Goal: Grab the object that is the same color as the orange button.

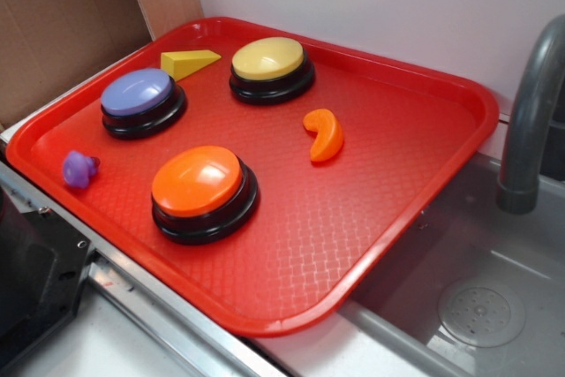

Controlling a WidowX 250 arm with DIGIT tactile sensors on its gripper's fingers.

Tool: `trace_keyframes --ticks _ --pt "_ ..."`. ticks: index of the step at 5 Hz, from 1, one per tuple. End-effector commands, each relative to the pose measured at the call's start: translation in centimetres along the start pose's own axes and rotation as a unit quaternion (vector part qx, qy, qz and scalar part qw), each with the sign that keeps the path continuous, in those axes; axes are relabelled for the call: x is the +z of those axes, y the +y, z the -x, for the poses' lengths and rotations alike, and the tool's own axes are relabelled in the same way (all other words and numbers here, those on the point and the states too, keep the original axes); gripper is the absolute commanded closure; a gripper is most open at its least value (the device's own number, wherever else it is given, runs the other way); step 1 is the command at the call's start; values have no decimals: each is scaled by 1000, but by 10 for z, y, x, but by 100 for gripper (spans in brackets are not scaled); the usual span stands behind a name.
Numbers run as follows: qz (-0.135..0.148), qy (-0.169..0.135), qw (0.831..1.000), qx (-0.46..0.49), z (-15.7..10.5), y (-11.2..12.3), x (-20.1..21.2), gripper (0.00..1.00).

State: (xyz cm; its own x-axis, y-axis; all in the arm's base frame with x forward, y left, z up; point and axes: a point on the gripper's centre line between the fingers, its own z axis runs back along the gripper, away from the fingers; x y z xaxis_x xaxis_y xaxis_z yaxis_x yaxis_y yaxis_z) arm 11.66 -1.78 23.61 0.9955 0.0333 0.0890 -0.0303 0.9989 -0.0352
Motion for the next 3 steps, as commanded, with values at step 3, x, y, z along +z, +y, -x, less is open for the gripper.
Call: trace_keyframes --ticks 3 --pt "42 -43 992 112 -48 -41 -46 0"
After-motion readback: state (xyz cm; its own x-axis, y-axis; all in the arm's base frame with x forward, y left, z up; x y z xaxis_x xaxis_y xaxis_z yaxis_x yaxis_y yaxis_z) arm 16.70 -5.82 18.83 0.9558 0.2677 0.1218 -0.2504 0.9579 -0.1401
